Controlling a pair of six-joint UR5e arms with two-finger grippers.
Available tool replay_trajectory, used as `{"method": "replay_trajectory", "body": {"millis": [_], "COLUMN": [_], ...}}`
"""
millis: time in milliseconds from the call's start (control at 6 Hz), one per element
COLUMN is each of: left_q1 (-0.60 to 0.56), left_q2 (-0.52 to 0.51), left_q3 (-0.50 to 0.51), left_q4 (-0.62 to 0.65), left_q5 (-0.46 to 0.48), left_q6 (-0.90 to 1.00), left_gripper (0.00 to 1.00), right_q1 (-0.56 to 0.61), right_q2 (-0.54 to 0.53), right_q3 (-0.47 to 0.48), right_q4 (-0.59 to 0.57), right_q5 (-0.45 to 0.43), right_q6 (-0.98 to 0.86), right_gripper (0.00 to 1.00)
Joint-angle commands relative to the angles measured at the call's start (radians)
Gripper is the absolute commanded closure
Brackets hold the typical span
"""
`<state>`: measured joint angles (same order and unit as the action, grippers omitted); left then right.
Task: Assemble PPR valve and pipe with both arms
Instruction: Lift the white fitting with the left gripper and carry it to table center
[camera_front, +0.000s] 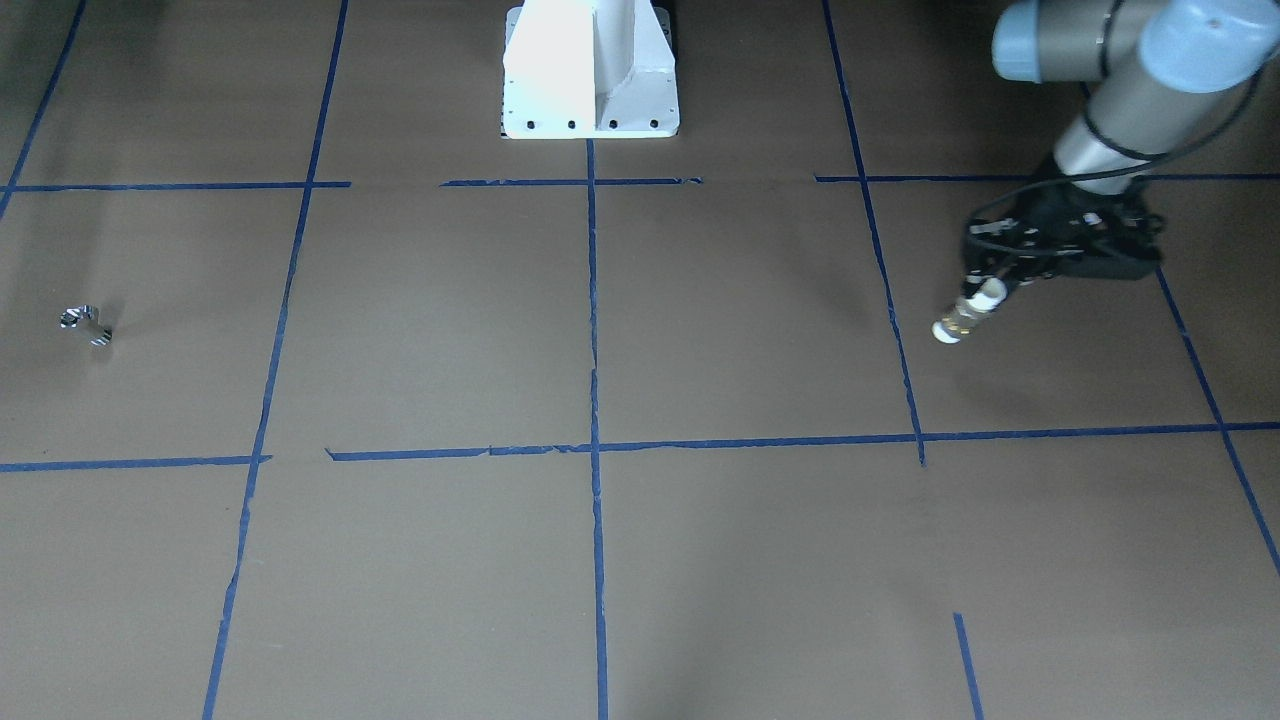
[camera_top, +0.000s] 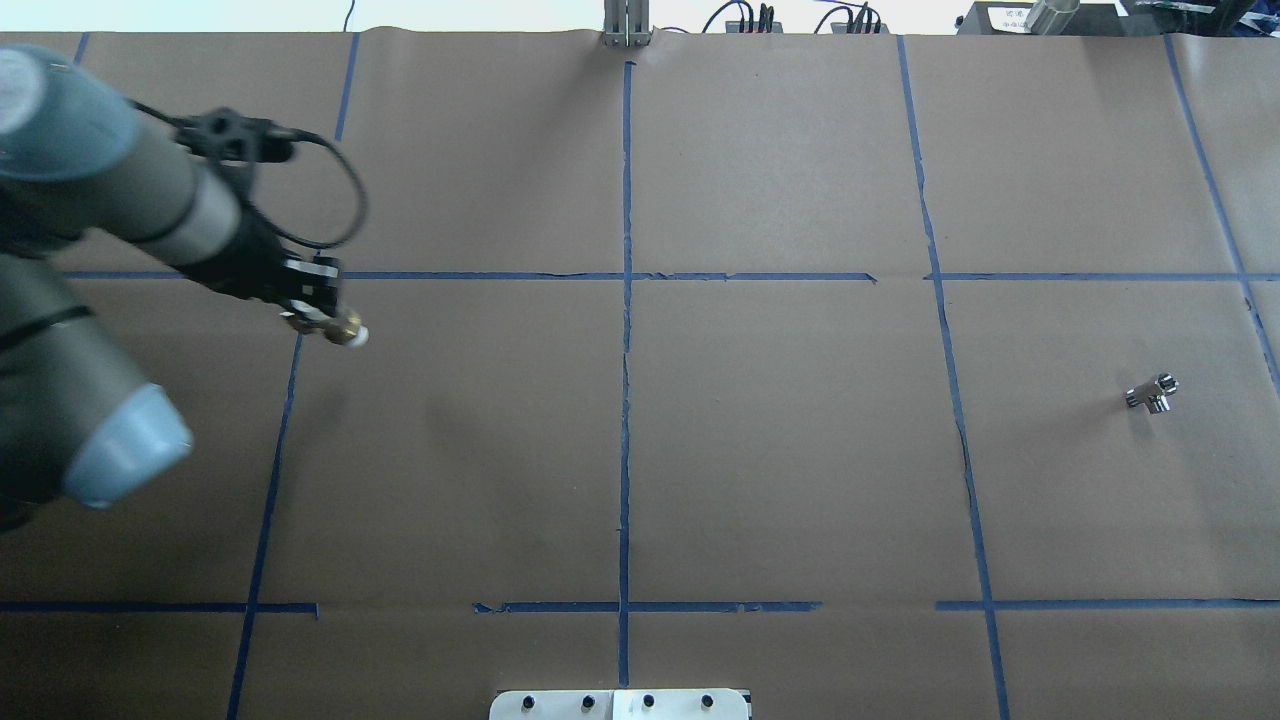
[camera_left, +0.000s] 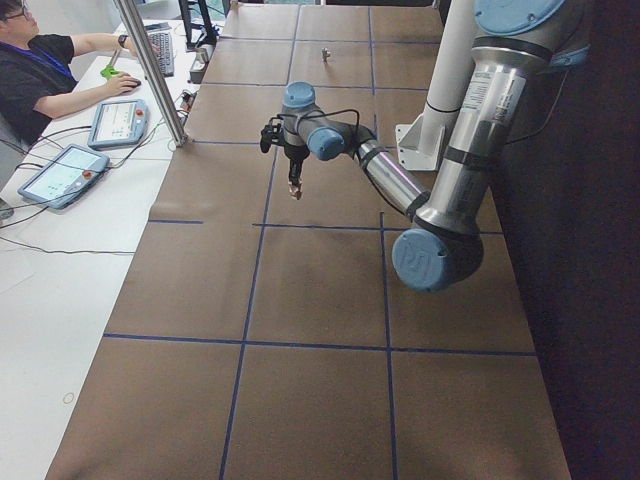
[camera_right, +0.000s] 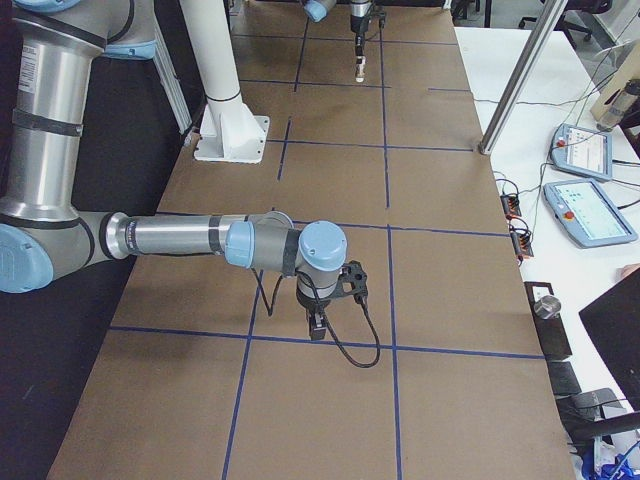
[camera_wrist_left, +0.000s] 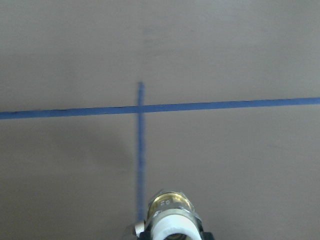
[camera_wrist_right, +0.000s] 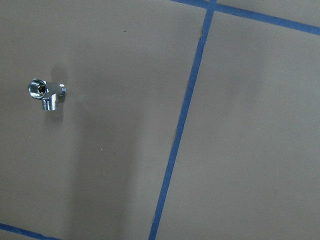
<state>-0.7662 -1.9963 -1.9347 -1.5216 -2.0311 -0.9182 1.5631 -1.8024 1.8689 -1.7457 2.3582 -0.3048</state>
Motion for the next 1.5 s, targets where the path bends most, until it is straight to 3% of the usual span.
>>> {"method": "replay_trajectory", "body": {"millis": [0,333,833,1167,1333], "left_q1": [0.129,0.221,0.294,0.294,0.294], "left_q2": [-0.257,-0.407,-0.418,-0.44,-0.437], "left_q3": [0.118,0.267,0.386,0.413,0.413], "left_q4": [0.12,0.092,-0.088,-0.101,-0.101], "left_q5": [0.09,0.159,0.219,0.221,0.221], "left_q6": [-0.078,-0.154,-0.142,-0.142,-0.14], "left_gripper": [0.96,0.96,0.95,0.91,0.44], "right_q1": [0.0,0.0,0.0,0.0,0.0], "right_q2": [0.0,0.0,0.0,0.0,0.0], "right_q3": [-0.002,-0.004,-0.013,-0.013,-0.014], "right_q4": [0.0,0.0,0.0,-0.002,-0.002], "right_q5": [0.0,-0.002,0.0,-0.002,0.0], "right_q6": [0.001,0.001,0.0,0.0,0.0], "right_gripper": [0.0,0.0,0.0,0.0,0.0]}}
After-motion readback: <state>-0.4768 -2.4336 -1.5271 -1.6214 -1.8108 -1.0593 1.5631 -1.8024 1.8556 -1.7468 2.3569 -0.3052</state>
